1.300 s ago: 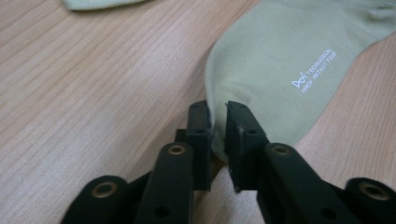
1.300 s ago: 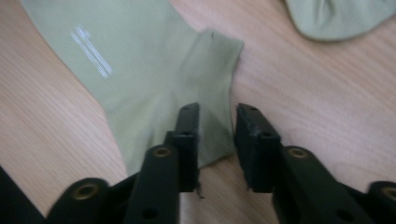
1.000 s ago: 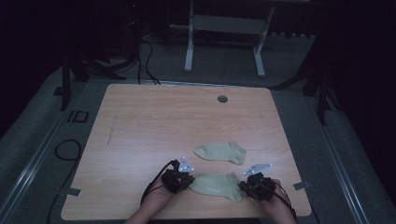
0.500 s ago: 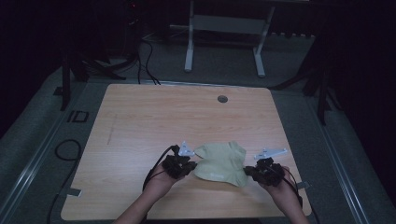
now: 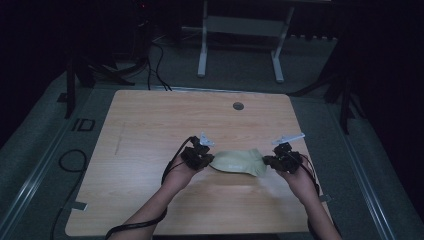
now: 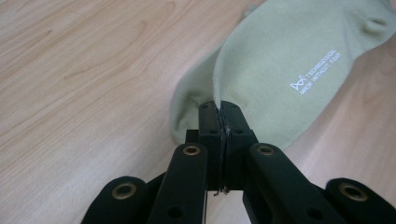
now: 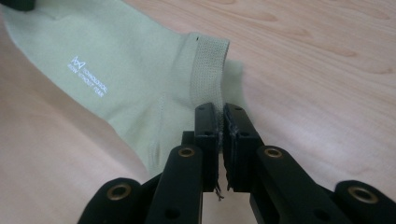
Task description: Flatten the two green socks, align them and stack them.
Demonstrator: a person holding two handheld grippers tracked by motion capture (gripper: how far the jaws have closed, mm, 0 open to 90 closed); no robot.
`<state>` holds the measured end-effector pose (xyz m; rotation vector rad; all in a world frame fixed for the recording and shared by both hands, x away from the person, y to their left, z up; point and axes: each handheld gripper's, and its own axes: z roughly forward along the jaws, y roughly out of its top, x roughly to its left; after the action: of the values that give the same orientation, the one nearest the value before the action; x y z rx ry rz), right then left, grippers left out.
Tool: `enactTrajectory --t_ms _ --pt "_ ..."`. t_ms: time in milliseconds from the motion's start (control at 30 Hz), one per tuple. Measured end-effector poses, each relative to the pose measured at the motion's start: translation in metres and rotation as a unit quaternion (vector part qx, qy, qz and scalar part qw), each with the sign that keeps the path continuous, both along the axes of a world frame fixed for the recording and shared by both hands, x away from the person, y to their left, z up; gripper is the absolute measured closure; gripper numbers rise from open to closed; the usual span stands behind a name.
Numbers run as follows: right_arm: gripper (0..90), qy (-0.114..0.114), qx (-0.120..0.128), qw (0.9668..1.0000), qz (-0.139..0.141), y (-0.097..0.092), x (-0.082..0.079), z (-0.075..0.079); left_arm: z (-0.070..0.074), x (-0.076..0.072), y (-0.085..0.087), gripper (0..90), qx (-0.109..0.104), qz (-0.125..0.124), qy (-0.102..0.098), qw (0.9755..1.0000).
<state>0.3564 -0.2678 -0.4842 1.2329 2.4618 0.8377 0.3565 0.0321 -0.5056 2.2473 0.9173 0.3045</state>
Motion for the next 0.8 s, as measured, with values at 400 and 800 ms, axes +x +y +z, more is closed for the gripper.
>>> enactTrajectory --t_ms 400,800 --pt "84.8 0.037 -0.009 0.9990 -0.023 -0.001 0.030 -0.027 -0.026 0.014 -0.007 88.2 0.007 0.017 0.017 0.9997" --pt "70.4 0.059 -0.015 0.9977 -0.028 -0.001 0.038 -0.045 -0.036 0.019 -0.011 69.8 0.022 0.012 0.028 0.9993"
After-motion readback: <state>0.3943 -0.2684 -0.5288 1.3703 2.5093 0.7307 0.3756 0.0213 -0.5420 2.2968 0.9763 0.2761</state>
